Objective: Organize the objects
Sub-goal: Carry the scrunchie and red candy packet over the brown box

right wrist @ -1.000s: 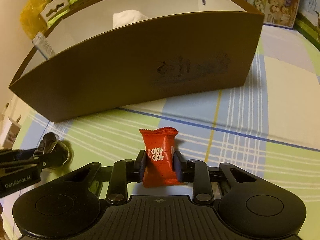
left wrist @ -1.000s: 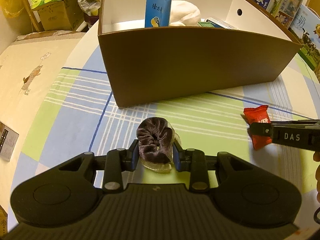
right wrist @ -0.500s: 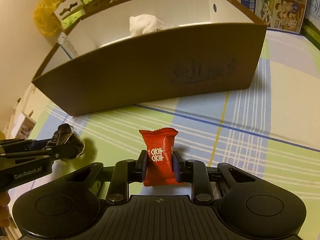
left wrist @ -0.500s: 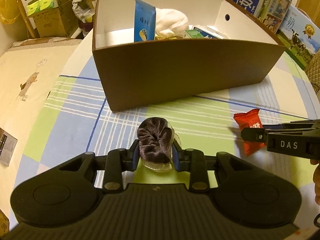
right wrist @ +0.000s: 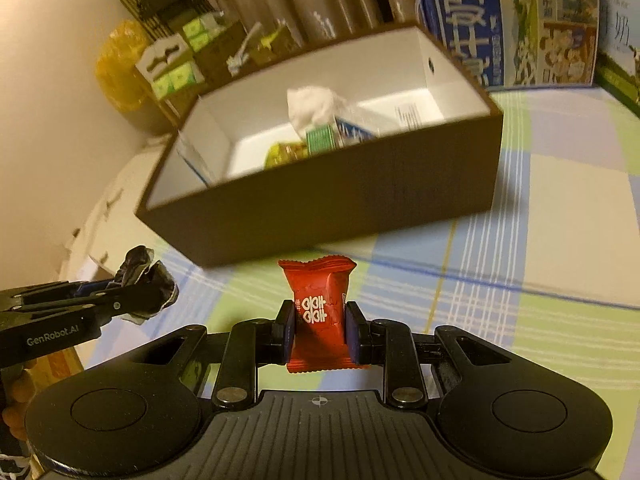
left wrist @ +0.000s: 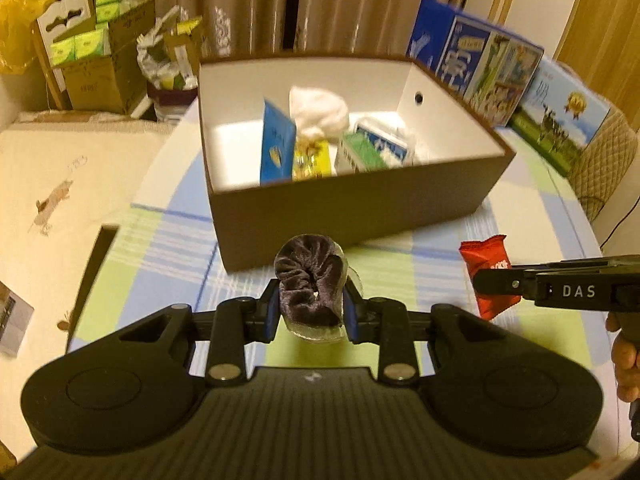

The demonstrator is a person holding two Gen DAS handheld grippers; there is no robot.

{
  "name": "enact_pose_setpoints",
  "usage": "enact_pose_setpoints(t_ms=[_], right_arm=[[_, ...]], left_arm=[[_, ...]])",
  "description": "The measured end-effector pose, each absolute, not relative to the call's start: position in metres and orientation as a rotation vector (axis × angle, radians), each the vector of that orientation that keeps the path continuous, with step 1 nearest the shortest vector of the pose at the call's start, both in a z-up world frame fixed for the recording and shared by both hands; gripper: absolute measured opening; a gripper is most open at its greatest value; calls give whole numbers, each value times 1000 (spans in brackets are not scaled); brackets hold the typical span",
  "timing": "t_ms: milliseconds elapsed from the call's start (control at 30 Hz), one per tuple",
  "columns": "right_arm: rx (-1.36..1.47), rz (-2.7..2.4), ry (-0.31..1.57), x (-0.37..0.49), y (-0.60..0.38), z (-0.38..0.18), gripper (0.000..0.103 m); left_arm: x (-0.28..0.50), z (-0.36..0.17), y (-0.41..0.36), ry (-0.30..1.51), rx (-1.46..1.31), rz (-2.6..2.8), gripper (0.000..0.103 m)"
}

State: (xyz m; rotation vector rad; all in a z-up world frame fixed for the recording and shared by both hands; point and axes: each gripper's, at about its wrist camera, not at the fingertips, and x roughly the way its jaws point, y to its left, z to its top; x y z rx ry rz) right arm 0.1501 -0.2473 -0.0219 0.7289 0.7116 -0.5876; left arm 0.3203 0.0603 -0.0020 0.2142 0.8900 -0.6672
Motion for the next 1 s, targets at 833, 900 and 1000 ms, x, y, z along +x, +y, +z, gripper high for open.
enact_pose_setpoints(t_ms=[833, 900, 1000], right_arm=[[581, -653, 586, 206, -344, 34, 23], [571, -658, 592, 213, -355, 32, 23], [558, -665, 602, 225, -371, 28, 23]], left_arm=[[441, 45, -2, 727, 237, -683, 26], [455, 42, -12, 732, 248, -678, 26], [474, 37, -26, 748, 267, -696, 26]])
